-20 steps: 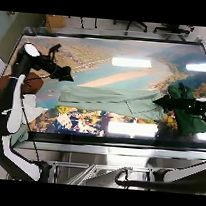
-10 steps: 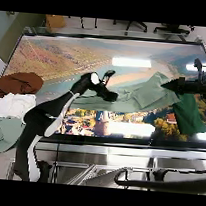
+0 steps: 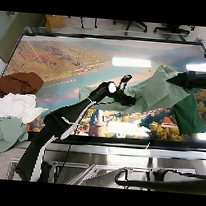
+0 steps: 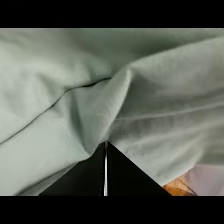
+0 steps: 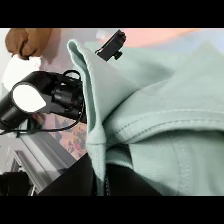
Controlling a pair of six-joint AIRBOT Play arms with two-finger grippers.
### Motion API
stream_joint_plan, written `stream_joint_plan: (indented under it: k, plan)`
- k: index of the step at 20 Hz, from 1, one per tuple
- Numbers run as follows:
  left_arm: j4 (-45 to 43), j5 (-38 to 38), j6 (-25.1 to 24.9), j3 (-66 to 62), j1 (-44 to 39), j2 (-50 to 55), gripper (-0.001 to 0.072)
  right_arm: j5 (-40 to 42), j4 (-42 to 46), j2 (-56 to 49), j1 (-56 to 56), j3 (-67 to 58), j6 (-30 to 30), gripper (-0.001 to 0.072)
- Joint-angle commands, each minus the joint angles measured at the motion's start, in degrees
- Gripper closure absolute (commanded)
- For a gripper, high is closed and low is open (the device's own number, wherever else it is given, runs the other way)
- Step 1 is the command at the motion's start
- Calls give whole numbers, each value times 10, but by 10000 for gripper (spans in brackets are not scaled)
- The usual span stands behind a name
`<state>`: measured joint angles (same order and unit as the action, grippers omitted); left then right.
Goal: Fold the shirts.
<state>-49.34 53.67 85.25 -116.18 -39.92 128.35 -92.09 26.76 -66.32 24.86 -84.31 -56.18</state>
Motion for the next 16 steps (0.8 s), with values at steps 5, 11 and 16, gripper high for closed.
stream_joint_plan:
  k: [5, 11, 16]
  plan:
    - [102, 151, -62, -12, 120, -109, 692, -1, -10, 2, -3, -2, -26, 681]
    - [191, 260, -79, -11, 311, -289, 692, 185, -26, -19, -212, -2, -28, 681]
    - [194, 253, -115, 21, 400, -400, 691, 545, -26, -135, -535, -2, -10, 676]
